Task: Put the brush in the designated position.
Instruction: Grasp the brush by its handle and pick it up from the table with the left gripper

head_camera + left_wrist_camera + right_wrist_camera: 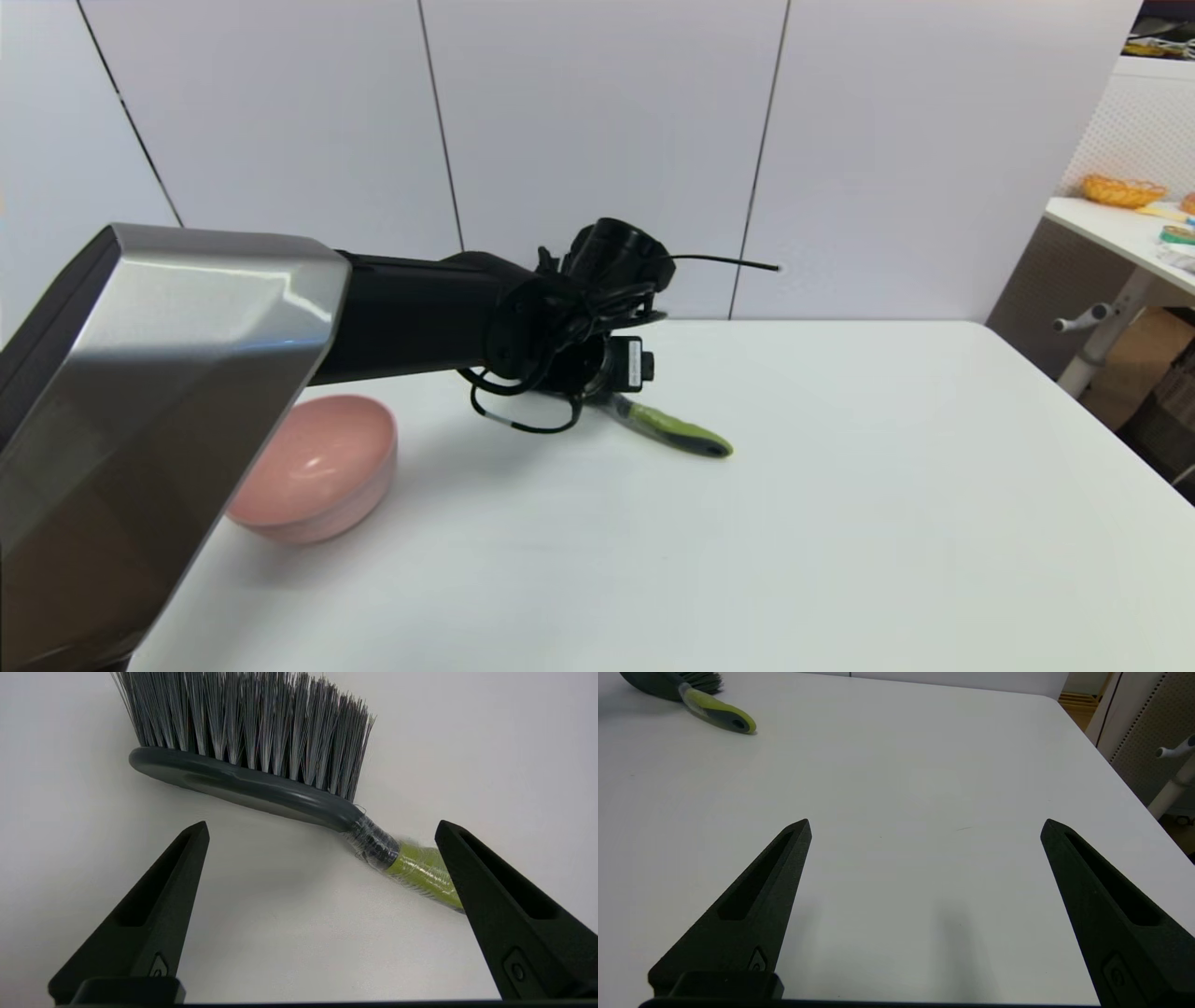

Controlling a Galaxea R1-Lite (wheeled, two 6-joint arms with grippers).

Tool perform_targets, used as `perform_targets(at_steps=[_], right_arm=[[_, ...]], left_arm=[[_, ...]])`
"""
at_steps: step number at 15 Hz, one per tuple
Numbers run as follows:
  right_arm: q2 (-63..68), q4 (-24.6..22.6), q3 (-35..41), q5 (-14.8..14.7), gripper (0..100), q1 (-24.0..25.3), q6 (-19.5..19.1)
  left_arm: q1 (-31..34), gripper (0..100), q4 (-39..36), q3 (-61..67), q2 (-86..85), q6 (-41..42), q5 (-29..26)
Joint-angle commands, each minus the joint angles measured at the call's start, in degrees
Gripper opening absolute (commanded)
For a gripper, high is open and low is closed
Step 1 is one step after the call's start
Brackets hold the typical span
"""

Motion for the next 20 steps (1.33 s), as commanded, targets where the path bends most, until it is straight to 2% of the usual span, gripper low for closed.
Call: perform_targets(at_steps=[1, 7, 12, 20], right_arm=[[0.1, 0.1, 0.1, 0.1, 100, 0.1, 0.0], [0.1, 0.1, 0.1, 0.1, 100, 0.0, 0.0], [0.1, 0.1, 0.1, 0.1, 100, 0.1, 0.0], [0.1, 0.1, 0.1, 0.1, 100, 0.1, 0.0]], left_arm=[[-0.4, 100, 0.2, -0.1, 0.6, -4.2, 0.3], [-1.3, 100, 0.3, -1.1, 2.3, -11.3, 5.5], [-2.3, 100, 0.9, -1.2, 4.2, -12.0, 11.6], [-3.6, 100, 5.2, -4.6, 6.2, -11.8, 11.9]])
